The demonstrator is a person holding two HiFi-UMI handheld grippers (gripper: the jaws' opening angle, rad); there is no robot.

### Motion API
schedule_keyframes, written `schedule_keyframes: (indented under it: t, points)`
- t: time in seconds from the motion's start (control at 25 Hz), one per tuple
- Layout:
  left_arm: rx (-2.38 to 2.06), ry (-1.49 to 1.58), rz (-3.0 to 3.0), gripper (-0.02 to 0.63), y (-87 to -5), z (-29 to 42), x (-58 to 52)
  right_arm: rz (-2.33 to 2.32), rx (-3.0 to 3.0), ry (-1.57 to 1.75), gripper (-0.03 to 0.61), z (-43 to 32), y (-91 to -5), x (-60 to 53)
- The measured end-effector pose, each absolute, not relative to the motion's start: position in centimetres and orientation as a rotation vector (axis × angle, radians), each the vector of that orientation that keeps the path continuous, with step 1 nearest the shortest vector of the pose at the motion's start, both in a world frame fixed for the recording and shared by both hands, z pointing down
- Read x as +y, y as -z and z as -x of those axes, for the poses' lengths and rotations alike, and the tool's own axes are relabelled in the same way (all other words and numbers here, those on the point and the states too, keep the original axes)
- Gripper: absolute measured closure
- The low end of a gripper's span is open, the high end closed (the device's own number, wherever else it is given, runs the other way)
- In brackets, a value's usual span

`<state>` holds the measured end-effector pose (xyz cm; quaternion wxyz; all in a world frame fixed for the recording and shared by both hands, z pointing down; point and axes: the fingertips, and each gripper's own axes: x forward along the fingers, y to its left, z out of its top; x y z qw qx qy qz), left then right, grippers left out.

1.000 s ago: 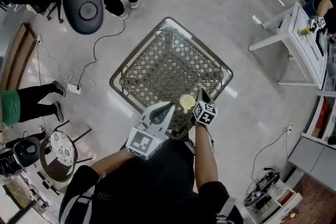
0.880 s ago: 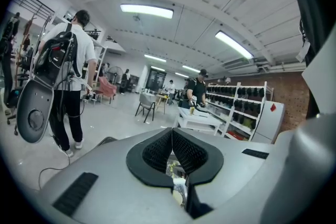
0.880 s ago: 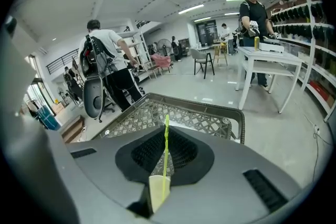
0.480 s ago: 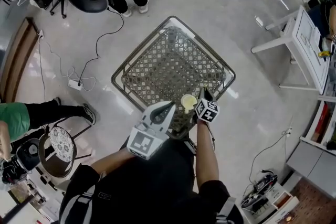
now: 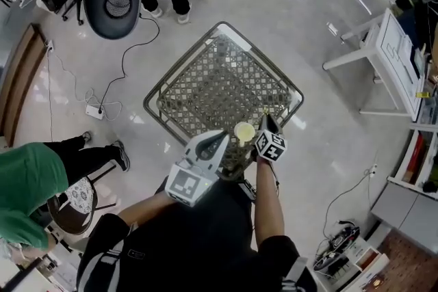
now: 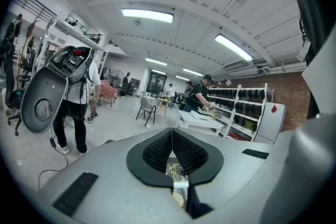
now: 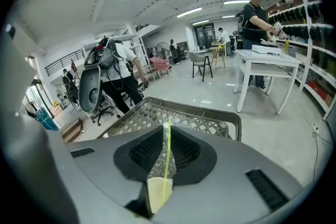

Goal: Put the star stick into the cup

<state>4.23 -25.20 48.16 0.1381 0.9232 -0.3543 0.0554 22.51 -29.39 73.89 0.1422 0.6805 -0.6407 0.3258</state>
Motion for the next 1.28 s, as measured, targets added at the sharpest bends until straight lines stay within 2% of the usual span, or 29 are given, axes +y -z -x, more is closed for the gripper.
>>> schedule_keyframes:
  t: [0.32,0.68,1.28]
  points:
    - [-0.988,-0.106,-2.714,0.597,-46.8,-3.2,-23.7,-2.094,-1.853,-0.915,0.552,-22.3,-69.5,-26.1]
    - [-0.919,-0.038,-2.74,0.597,-45.3,-0.6,-21.4,-2.196,-1.908,-0.855,0.552,-18.1,-62.9,-21.6]
    - [-1.078,-0.029,-2.704,0.597,-44.4,-2.0,-17.7,-2.117,-2.156,-0.661,0.561,-16.0,-53.1,-16.1]
